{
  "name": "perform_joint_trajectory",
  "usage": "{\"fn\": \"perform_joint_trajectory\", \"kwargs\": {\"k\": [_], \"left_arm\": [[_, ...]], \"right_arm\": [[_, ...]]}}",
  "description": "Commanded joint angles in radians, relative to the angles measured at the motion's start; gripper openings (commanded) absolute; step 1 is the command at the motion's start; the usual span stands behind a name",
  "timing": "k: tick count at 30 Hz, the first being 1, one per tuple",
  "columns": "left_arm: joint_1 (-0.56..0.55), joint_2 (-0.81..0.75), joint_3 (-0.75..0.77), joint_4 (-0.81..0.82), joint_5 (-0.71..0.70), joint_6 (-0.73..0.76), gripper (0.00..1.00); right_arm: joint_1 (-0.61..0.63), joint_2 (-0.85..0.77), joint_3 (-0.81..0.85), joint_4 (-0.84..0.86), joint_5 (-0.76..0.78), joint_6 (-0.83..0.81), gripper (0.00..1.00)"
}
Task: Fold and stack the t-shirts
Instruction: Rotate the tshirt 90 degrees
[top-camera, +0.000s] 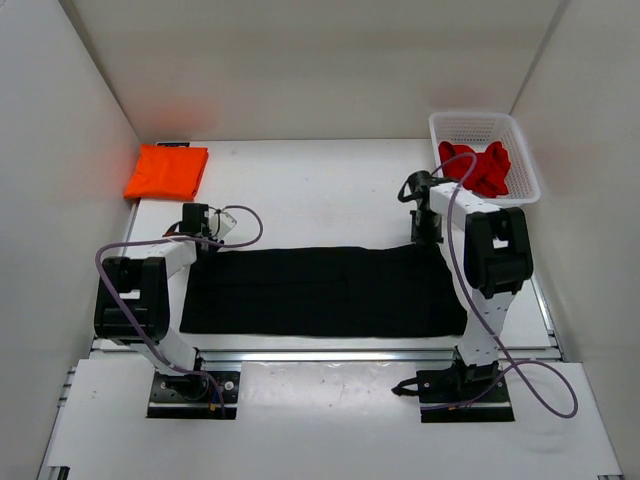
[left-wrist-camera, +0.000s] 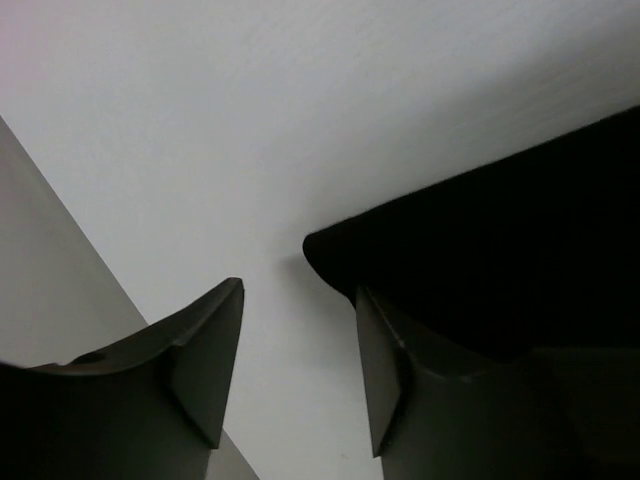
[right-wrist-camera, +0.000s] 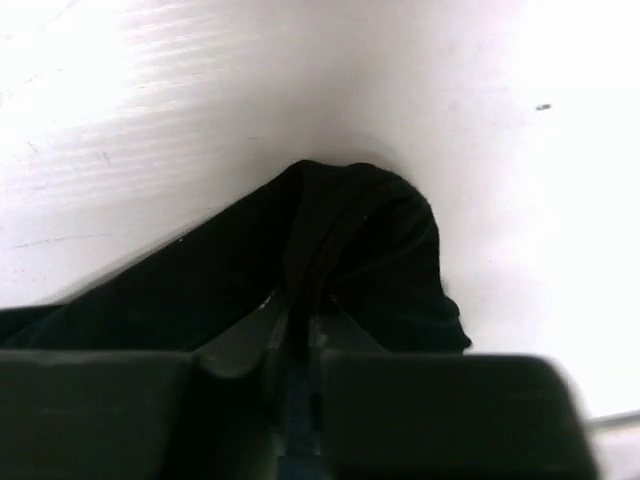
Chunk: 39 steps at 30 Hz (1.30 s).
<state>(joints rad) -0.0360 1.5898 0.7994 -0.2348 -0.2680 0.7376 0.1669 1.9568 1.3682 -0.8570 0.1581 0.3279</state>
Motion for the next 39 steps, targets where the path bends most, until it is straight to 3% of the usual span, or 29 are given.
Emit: {"fn": "perform_joint_trajectory", "kwargs": {"k": [1,8,13,18,21,23,25,27,30,34,37,39], "left_arm": [[0.018,-0.019,-0.025,0.003,-0.03,0.046,0.57],[0.097,-0.077,-0.06,-0.084,-0.008,0.037,0.53],[0.151,-0.128,-0.088,-0.136,-0.02,0.065,0.51],[0.163,-0.142,-0.051,-0.247,0.01,0.034,0.51],[0.162,-0.154,-0.002,-0.319,0.045,0.023,0.52],[0.163,-0.166,0.007,-0.347,0.059,0.032,0.54],[0.162,-0.186,-0.006,-0.354,0.047,0.028,0.56],[0.163,-0.189,-0.017,-0.357,0.041,0.023,0.57],[0.159,-0.205,-0.029,-0.347,0.042,0.016,0.59],[0.154,-0.234,-0.045,-0.342,0.049,0.009,0.6],[0.154,-0.261,-0.072,-0.324,0.03,0.011,0.61],[0.153,-0.274,-0.091,-0.314,0.03,0.01,0.6]], "right_arm": [[0.043,0.083,0.066,-0.01,0.047,-0.027,0.01],[0.112,0.25,0.397,-0.095,0.014,-0.049,0.04],[0.149,0.295,0.509,-0.085,-0.034,-0.049,0.06],[0.115,0.491,0.748,-0.083,-0.127,-0.02,0.17],[0.094,0.598,0.939,-0.057,-0.211,0.0,0.29],[0.095,0.616,1.084,-0.031,-0.285,-0.024,0.52],[0.101,0.57,1.155,-0.016,-0.307,-0.035,0.58],[0.086,0.515,1.166,-0.039,-0.301,-0.041,0.66],[0.057,0.388,1.117,-0.086,-0.244,-0.029,0.68],[0.008,0.153,0.918,-0.108,-0.168,0.006,0.67],[-0.007,-0.042,0.622,-0.079,-0.16,0.054,0.59],[-0.02,-0.177,0.315,-0.012,-0.178,0.109,0.47]]}}
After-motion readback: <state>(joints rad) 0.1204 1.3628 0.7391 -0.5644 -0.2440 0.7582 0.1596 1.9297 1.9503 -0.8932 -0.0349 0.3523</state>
